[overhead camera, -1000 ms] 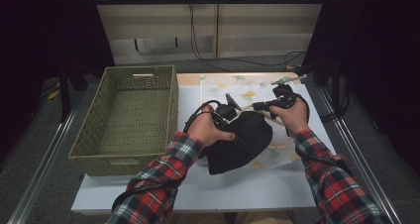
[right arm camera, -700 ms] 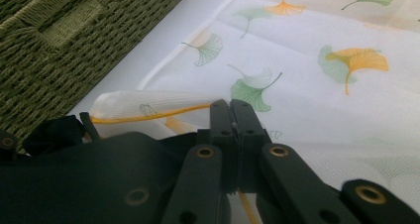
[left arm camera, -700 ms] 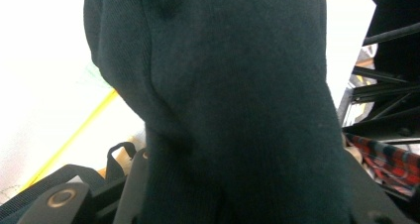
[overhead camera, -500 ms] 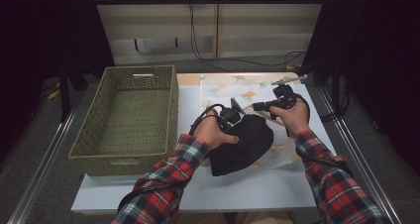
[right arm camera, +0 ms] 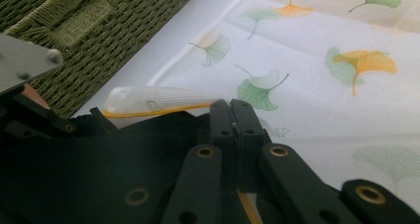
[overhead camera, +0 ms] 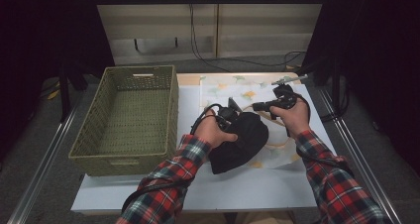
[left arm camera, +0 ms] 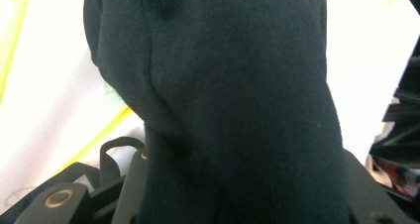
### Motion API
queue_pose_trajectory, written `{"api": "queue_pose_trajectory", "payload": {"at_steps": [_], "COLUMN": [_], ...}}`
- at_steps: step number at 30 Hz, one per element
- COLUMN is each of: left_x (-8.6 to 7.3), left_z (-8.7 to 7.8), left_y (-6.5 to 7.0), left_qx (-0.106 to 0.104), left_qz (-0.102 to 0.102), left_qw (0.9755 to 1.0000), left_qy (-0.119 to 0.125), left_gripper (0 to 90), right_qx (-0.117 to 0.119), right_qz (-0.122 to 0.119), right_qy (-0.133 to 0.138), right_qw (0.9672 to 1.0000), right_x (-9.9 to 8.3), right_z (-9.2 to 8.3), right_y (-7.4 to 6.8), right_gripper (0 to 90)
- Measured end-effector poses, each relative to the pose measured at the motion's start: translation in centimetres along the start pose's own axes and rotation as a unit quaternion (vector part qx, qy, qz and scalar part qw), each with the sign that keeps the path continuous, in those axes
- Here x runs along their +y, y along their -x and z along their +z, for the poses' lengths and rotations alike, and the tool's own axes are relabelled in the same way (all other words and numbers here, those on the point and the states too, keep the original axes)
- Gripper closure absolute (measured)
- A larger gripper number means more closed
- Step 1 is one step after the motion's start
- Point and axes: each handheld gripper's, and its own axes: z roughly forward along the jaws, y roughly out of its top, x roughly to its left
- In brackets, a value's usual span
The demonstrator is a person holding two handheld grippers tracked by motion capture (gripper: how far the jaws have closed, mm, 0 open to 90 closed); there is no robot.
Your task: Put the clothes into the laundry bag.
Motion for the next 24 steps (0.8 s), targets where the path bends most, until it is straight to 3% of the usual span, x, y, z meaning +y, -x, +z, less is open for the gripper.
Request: {"api": "queue_pose_trajectory", "payload": {"at_steps": [15,24], "left_x": [0.5,0.6], "left_z": [0.8,1.9], "left_y": [-0.4,-0.8], "left_qx": [0.055,0.074], "left_qz": [-0.038,-0.055], "left_qw": [0.9974,0.9952], "left_qy": [0.027,0.033], "left_gripper": [57.0,53.4], "right_qx": [0.006,0.009], "right_qz": [-0.002,-0.004], "right_qy": [0.000,-0.004], "right_qw": [1.0000,0.9999], "right_x": [-0.1,-0.5], "right_z": [-0.1,-0.1], "right_y": [-0.3,-0.4], "right_gripper": [90.0,90.0]}}
